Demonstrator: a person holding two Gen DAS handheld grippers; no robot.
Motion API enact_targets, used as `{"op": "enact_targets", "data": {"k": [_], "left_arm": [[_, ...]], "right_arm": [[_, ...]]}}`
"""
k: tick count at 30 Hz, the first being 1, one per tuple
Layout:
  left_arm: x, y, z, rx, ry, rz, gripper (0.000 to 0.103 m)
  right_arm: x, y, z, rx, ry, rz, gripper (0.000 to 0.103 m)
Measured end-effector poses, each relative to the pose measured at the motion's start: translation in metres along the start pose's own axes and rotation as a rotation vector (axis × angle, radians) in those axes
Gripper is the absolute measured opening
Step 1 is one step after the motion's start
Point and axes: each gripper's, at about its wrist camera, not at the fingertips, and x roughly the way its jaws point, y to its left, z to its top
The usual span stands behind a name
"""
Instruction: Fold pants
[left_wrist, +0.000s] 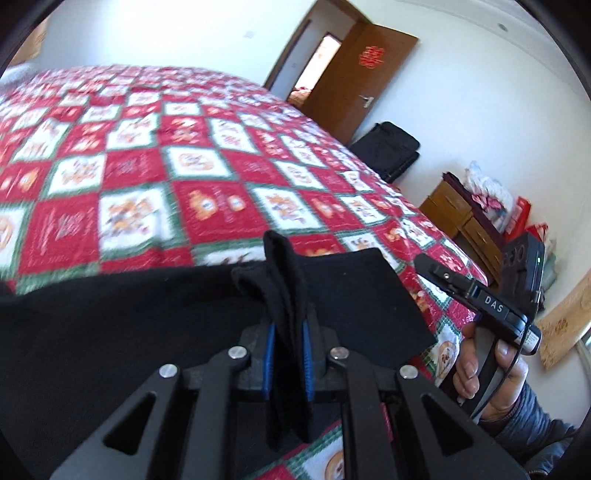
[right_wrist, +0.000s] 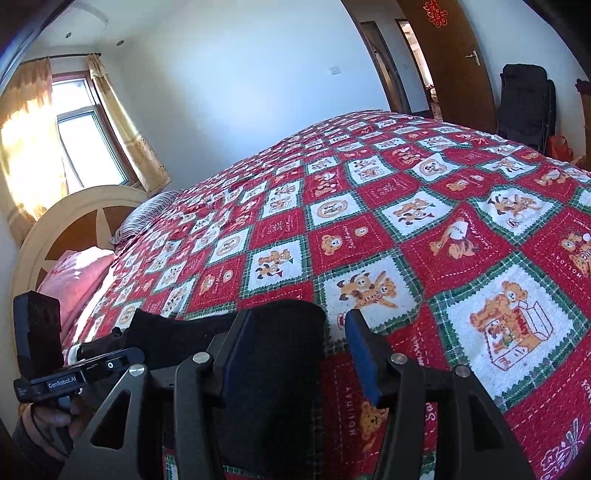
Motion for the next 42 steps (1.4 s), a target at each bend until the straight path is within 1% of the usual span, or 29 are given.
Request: {"op": "enact_targets", "data": {"k": [2, 6, 10, 11, 14, 17, 20, 22, 23, 25, 26, 27, 28, 29, 31, 32, 34, 36, 38, 39, 41, 42], "left_arm": [[-0.003, 0.01, -0.004, -0.031, 0.007, 0.016, 0.013], [-0.008, 0.027, -0.008, -0.07, -0.008, 0.024, 0.013], [-0.013, 0.039, -0.01, -0.09, -0.022, 0.033, 0.013], [-0.013, 0.041, -0.011, -0.09, -0.023, 0.036, 0.013], [-0.011, 0.049, -0.013, -0.097, -0.022, 0.05, 0.013], [-0.013, 0.054, -0.015, -0.104, -0.025, 0.06, 0.013], [-0.019, 0.062, -0.018, -0.113, -0.041, 0.074, 0.013], [-0.025, 0.066, -0.019, -0.125, -0.061, 0.075, 0.013], [-0.024, 0.066, -0.019, -0.122, -0.058, 0.071, 0.013], [-0.021, 0.066, -0.019, -0.115, -0.044, 0.072, 0.013], [-0.019, 0.066, -0.02, -0.114, -0.036, 0.072, 0.013], [-0.016, 0.067, -0.02, -0.111, -0.025, 0.077, 0.013], [-0.013, 0.069, -0.022, -0.11, -0.019, 0.086, 0.014], [-0.012, 0.07, -0.023, -0.115, -0.019, 0.084, 0.014], [-0.013, 0.07, -0.024, -0.107, -0.028, 0.094, 0.018], [-0.013, 0.069, -0.024, -0.1, -0.03, 0.1, 0.018], [-0.014, 0.067, -0.024, -0.087, -0.033, 0.12, 0.02], [-0.013, 0.064, -0.026, -0.063, -0.035, 0.139, 0.02], [-0.012, 0.06, -0.026, -0.029, -0.036, 0.167, 0.02], [-0.012, 0.057, -0.027, -0.009, -0.037, 0.184, 0.021], [-0.012, 0.052, -0.028, 0.03, -0.039, 0.22, 0.026], [-0.012, 0.05, -0.029, 0.045, -0.039, 0.23, 0.027]], "right_arm": [[0.0, 0.003, -0.002, -0.011, 0.0, 0.004, 0.053], [-0.002, 0.015, -0.005, -0.058, 0.004, 0.03, 0.053], [-0.005, 0.04, -0.012, -0.172, 0.03, 0.085, 0.053], [-0.004, 0.047, -0.015, -0.202, 0.044, 0.098, 0.053], [0.006, 0.064, -0.028, -0.274, 0.123, 0.159, 0.053], [0.017, 0.073, -0.04, -0.319, 0.184, 0.146, 0.053], [0.023, 0.072, -0.047, -0.322, 0.196, 0.125, 0.053], [0.019, 0.071, -0.045, -0.311, 0.174, 0.136, 0.053], [0.016, 0.071, -0.043, -0.304, 0.161, 0.149, 0.053], [0.018, 0.073, -0.042, -0.308, 0.156, 0.143, 0.053], [0.026, 0.073, -0.044, -0.319, 0.185, 0.106, 0.053], [0.038, 0.07, -0.048, -0.317, 0.238, 0.076, 0.053], [0.046, 0.066, -0.05, -0.309, 0.275, 0.067, 0.053], [0.048, 0.063, -0.053, -0.31, 0.274, 0.073, 0.054], [0.044, 0.066, -0.05, -0.322, 0.265, 0.074, 0.053], [0.041, 0.066, -0.047, -0.311, 0.253, 0.083, 0.053], [0.033, 0.065, -0.04, -0.288, 0.203, 0.096, 0.053], [0.03, 0.068, -0.028, -0.292, 0.152, 0.098, 0.054], [0.037, 0.069, -0.017, -0.283, 0.141, 0.082, 0.056], [0.045, 0.067, -0.01, -0.264, 0.155, 0.068, 0.056], [0.07, 0.057, -0.006, -0.216, 0.233, 0.039, 0.056], [0.08, 0.053, -0.008, -0.197, 0.261, 0.03, 0.056]]}}
